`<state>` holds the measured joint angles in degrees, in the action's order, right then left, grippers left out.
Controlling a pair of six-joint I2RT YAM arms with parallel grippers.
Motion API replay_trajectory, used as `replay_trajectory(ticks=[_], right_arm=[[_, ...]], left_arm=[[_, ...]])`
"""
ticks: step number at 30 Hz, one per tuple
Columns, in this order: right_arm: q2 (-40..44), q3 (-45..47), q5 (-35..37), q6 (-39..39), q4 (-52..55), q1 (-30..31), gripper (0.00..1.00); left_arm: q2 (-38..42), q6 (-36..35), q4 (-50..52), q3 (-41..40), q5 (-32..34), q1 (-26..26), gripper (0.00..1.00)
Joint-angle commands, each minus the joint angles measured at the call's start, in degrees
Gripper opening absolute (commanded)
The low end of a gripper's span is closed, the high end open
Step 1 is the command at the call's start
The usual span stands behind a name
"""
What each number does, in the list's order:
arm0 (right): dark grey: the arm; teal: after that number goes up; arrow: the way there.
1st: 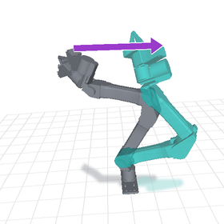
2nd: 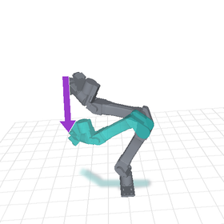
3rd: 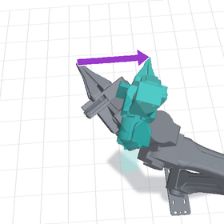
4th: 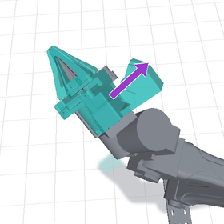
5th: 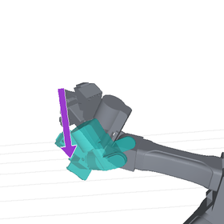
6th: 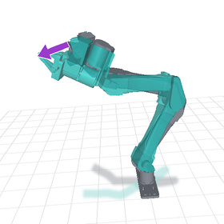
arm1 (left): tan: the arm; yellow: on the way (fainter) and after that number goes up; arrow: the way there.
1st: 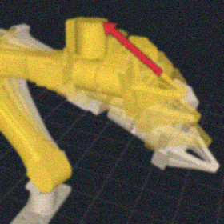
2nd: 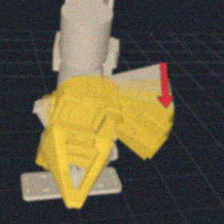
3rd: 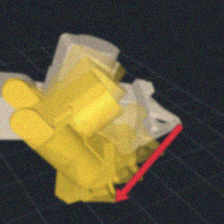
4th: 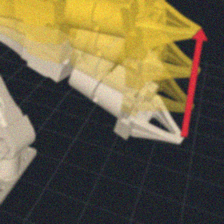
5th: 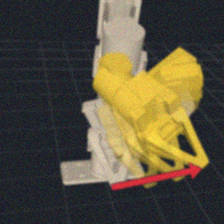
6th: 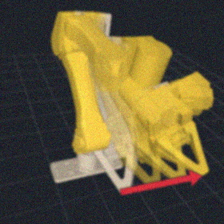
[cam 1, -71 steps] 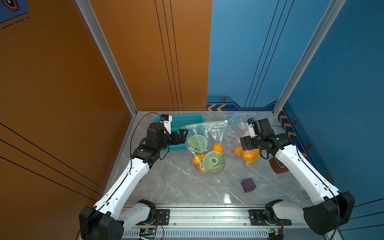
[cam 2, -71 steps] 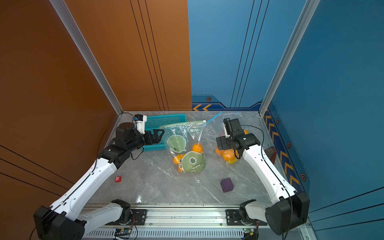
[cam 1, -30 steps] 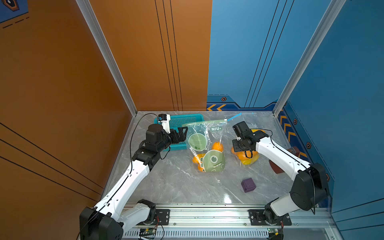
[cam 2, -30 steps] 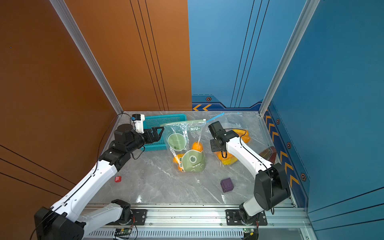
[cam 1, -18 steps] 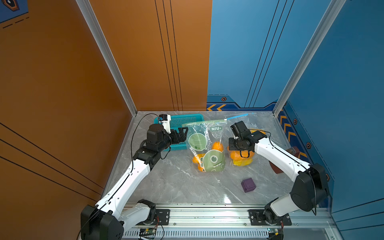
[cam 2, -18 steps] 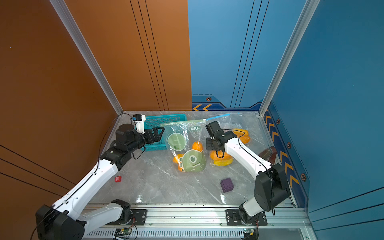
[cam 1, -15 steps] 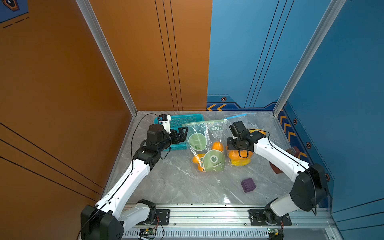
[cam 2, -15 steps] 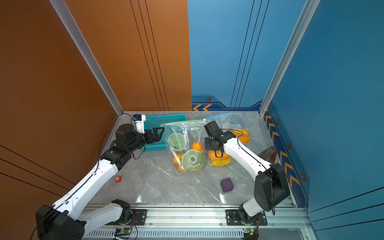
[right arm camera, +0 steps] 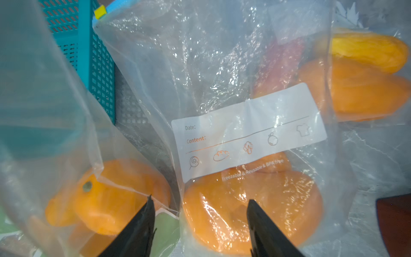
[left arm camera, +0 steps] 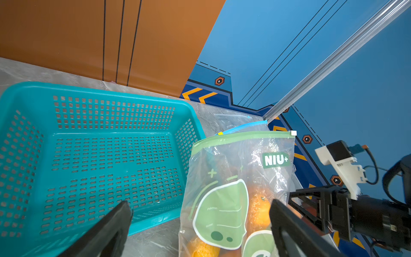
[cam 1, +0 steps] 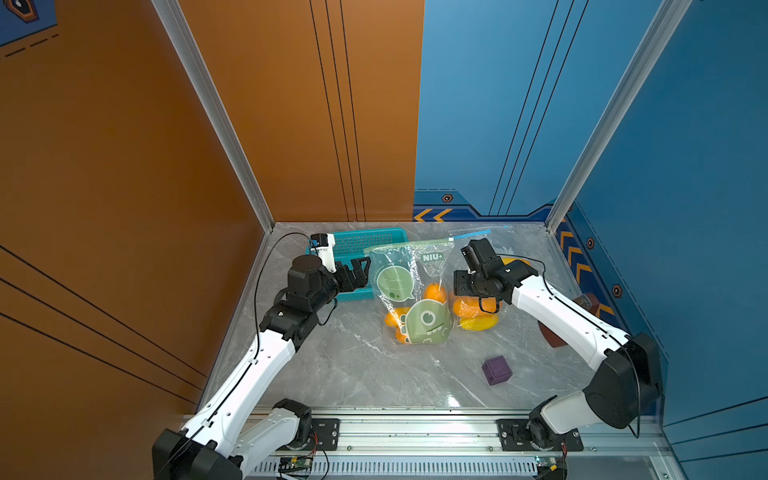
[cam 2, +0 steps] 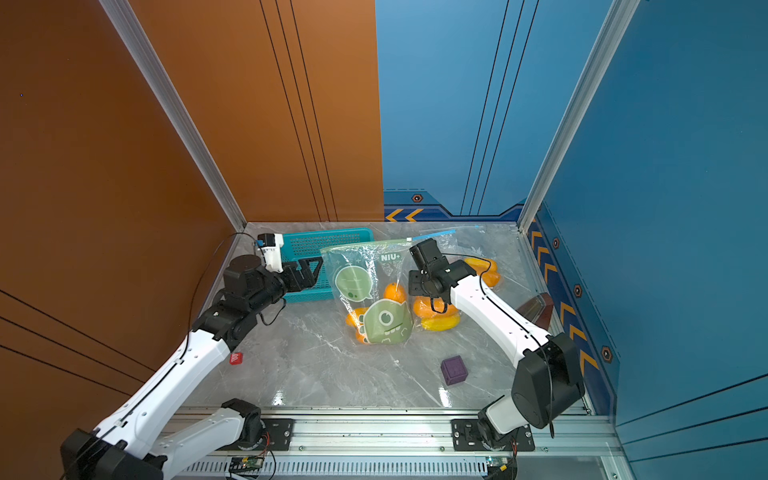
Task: Place the mango in a zip-top bag and seal the zipper
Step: Move the zipper food storage bag to the center of the board, then reset both arms
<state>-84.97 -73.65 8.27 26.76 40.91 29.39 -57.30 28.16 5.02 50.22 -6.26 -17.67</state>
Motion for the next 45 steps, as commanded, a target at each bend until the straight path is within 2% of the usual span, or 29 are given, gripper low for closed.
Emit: replay_trajectory(ticks=[1,5,6,9,13,16,19,23,26,29,32,35,39,45], right_arm=[[7.1,-0.4,5.6,-1.5,3.1,0.4,0.70],[15.4,4.7,12.4,-2.4,3.0,0.1,0.82],[17.6,6.3,14.0,-3.5,2.8,0.0,0.99],[23.4,11.3,17.3,-5.4,2.0,-0.9,1.00],[33.8,21.0,20.0,-5.7,-3.4,-3.4,1.00],[41.0,28.1,23.0,-5.1,-8.3,-5.7,1.00],[44.5,32.5,23.6,-5.0,-11.1,-9.3,1.00],[43.9,36.5,22.5,-6.5,-15.7,-13.1,1.00],[41.9,38.6,22.2,-8.2,-20.0,-14.9,1.00],[39.5,40.9,21.4,-11.8,-26.5,-16.3,1.00],[36.2,43.1,18.7,-14.8,-33.7,-18.4,1.00],[32.0,44.8,16.6,-16.9,-40.7,-20.6,1.00],[26.1,45.0,12.3,-18.8,-47.3,-23.9,1.00],[18.0,45.3,11.4,-21.3,-56.9,-25.4,1.00]], left_arm=[[5.6,1.0,2.6,-3.5,8.6,-0.1,0.98],[14.8,4.6,3.6,-11.0,16.4,-0.1,0.98],[17.4,4.9,4.1,-12.9,17.8,-0.1,0.98],[23.2,5.6,7.4,-17.6,21.9,0.0,0.98],[26.7,4.6,8.4,-22.6,26.8,0.0,0.98],[26.2,3.5,8.3,-25.4,30.7,0.1,0.98],[24.0,3.0,8.3,-26.8,32.6,0.2,0.98],[22.8,2.2,8.2,-28.4,38.2,0.5,0.98],[23.4,1.8,7.3,-29.9,40.5,2.6,0.98],[22.5,1.2,6.3,-31.3,38.1,7.1,0.98],[20.0,-1.2,-0.1,-32.2,31.8,12.6,0.98],[16.4,-4.2,-7.5,-32.8,27.2,15.7,0.98],[10.8,-11.9,-15.8,-32.0,26.3,17.1,0.98],[0.7,-20.0,-26.6,-32.6,23.3,18.3,0.98]])
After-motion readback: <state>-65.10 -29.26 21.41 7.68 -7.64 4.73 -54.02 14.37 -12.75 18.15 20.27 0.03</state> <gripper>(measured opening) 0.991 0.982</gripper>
